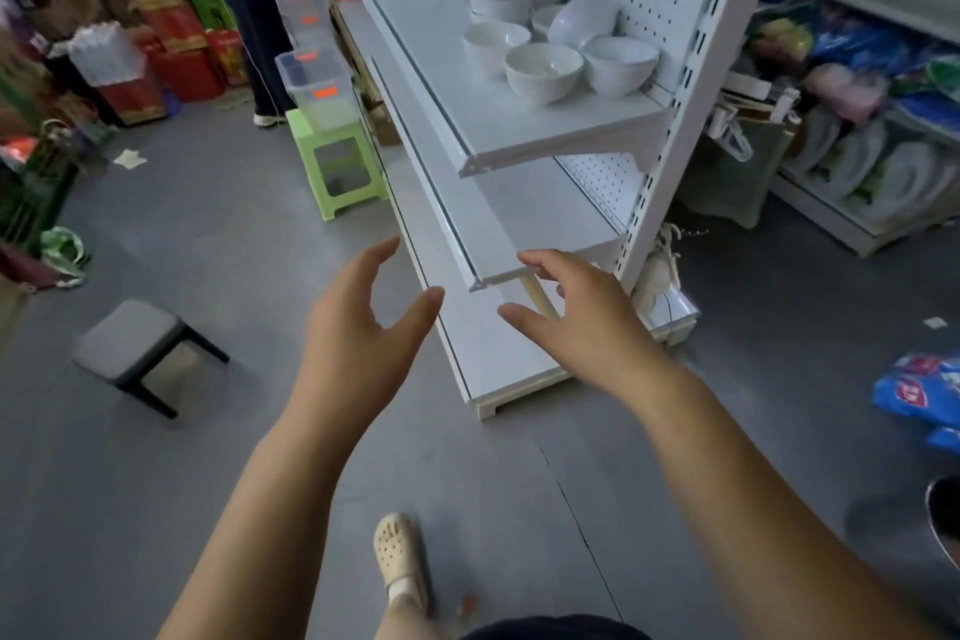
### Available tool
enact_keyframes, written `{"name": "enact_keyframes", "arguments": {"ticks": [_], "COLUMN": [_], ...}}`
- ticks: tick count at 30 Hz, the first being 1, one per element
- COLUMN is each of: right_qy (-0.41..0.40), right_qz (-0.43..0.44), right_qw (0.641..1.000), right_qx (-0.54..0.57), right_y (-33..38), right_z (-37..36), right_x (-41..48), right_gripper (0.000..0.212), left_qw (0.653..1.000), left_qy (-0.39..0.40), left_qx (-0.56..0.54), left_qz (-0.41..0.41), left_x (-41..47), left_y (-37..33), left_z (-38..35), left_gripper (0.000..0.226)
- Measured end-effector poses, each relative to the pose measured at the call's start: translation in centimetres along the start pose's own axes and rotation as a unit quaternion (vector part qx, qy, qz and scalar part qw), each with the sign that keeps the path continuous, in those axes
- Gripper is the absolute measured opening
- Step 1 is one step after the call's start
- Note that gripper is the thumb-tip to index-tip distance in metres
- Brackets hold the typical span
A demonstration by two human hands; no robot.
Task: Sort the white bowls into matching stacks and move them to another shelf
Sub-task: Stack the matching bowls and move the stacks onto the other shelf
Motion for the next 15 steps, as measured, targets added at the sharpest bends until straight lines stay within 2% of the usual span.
{"name": "enact_keyframes", "arguments": {"ticks": [5,9,15], "right_qy": [-0.072,-0.130,-0.198], "right_qz": [-0.021,-0.040,-0.083], "right_qw": [0.997,0.987,0.968], "right_qx": [0.030,0.084,0.129], "right_y": [4.2,7.5,10.1], "right_z": [-1.4,-2.6,-4.2], "right_x": [6.9,11.8,17.3], "right_gripper": [0.059,0.050,0.049], "left_qw": [0.998,0.992,0.978], "left_qy": [0.032,0.057,0.106], "left_qx": [-0.006,-0.011,-0.043], "left_qz": [-0.050,-0.111,-0.172], "left_x": [8.9,16.4,25.9], "left_y": [4.2,6.7,9.3], "left_z": [2.2,3.9,2.3], "left_gripper": [0.063,0.061,0.058]}}
Point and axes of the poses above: each hand's wrist, its own x-axis towards the middle knuckle, its own z-axis out of the back of the hand, y = z × x, the point moved 3 cm from there along x, towards the middle knuckle, and after that the axes turned 14 degrees about -z, right-handed, at the moved point
